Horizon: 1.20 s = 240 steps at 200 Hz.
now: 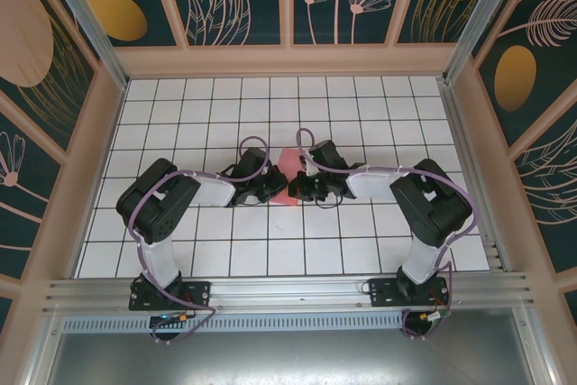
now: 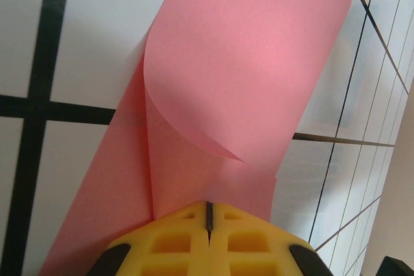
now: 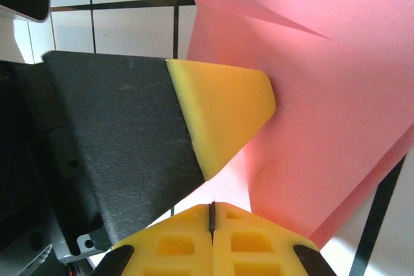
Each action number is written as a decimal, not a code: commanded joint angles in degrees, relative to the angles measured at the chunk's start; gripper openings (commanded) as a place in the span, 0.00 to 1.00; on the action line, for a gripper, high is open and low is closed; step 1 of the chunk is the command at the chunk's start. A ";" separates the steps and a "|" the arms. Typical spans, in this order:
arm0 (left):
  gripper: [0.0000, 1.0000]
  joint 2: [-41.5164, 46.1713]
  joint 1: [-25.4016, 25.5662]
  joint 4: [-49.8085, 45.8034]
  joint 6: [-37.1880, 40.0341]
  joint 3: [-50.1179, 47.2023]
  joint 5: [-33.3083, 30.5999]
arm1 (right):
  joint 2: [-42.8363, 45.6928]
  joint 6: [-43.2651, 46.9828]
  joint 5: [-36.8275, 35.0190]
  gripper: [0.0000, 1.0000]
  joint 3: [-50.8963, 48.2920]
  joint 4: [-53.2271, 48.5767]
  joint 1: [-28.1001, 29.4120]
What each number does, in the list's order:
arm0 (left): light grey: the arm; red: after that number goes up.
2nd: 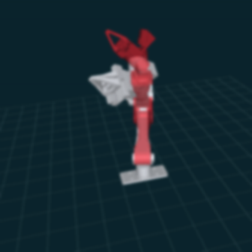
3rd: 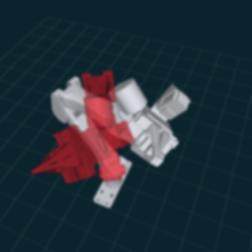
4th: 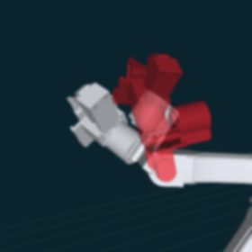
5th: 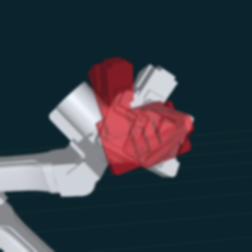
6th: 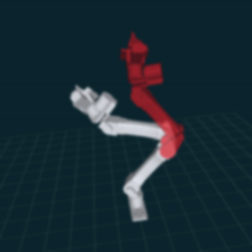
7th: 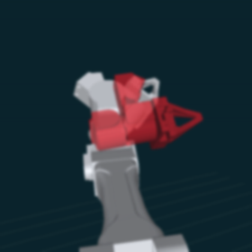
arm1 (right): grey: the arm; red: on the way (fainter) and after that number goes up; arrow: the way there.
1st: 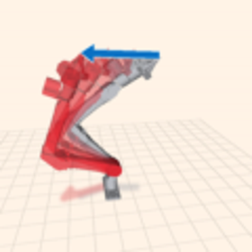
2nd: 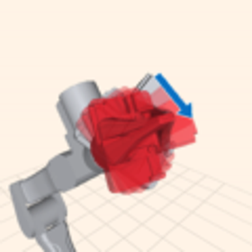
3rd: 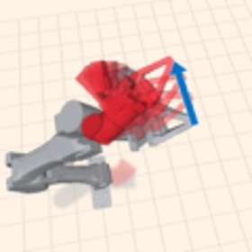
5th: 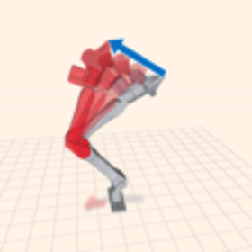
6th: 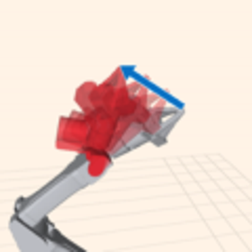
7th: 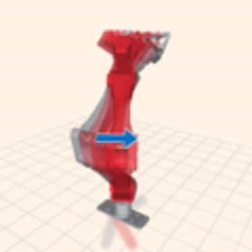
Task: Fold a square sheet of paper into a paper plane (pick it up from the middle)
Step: Fold the triangle a second time at the center of the table.
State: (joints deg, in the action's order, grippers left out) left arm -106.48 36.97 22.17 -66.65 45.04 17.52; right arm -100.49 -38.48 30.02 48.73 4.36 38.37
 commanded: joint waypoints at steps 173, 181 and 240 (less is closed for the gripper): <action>0.00 -2.47 -0.20 -3.38 0.57 -1.48 -0.73 | -2.06 2.70 -2.51 0.00 0.13 -5.58 0.38; 0.00 -2.39 -0.19 -3.48 0.61 -1.57 -0.79 | -1.57 2.71 -2.27 0.00 0.59 -5.41 0.47; 0.00 -2.07 -0.18 -3.64 0.75 -1.53 -0.82 | -2.30 3.32 -1.66 0.00 4.21 -6.78 2.07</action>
State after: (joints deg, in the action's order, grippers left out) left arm -106.59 36.86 22.37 -66.65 44.99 17.63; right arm -102.89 -36.34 28.88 50.89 0.14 39.55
